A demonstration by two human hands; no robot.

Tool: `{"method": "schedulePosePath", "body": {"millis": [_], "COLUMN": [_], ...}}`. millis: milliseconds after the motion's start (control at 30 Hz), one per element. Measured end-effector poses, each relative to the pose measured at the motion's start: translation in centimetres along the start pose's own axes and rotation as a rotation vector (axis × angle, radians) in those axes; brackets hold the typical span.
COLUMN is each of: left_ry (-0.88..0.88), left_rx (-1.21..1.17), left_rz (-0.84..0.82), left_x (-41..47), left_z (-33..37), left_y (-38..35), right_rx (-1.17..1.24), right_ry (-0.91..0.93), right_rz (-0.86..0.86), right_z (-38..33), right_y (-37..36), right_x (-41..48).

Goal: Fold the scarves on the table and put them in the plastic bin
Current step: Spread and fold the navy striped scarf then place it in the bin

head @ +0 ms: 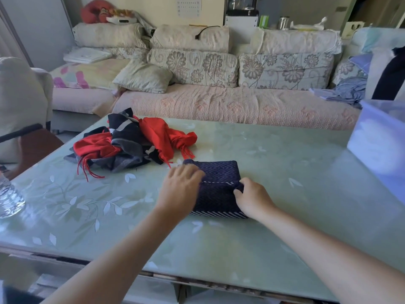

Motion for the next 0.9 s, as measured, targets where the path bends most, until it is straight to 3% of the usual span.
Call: {"method": "schedulePosePath", "body": {"millis": [67,133,233,333,433,533,767,900], "left_ry": [-0.135,-0.116,-0.058,-0.099,-0.153,-0.142,-0.044,-0.045], "left_rx": [-0.018,-0.002,-0.028,-0.043,-0.026,-0.044,-0.316,-0.445], "left_rz": [-0.051,-0.218,-0.455,-0.525,-0.531,-0.529,-0.376,-0.303], "left_x": [-0.3,-1.0,-1.5,-1.5,-2.1,-2.9,-4.4,-3.8], "left_z": [2.7,3.9,3.6,3.0,1.5,-1.2,-4.3,-4.1], "left_y": [-1.5,-3.6,-5.4,-5.7,-5.4,-4.6,-3.2,-2.0], "right_rx": [-0.044,-0.183,-0.426,-0.497,-0.5,-0.524,-0.42,-0.185], "right_ry": [0.033,0.115,0.458,0.679,0.562,0.522,0.437,0.347], "right_rz": [0.025,0.104,0.224,0.062,-0.205,-0.298,-0.222,-0.08], "right_z": [-0.1,-0.3,-1.9,-2.1,-0.8,0.4,-0.4,-0.7], "right_y": [-0.1,0.0,0.2,-1.0,-1.7,-1.2,-0.6,1.7], "right_x": [0.0,0.1,-0.3,-0.7,-1.4,-1.8,-1.7,-1.3]}}
Point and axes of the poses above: each hand's wrist, its own x-axis towards the middle knuckle, its own y-axis out of the back of the hand, z = x × y, the point moved 5 cm from there along x, towards the middle knuckle, and after that the axes turned 6 degrees about -z, right-handed, at the moved point
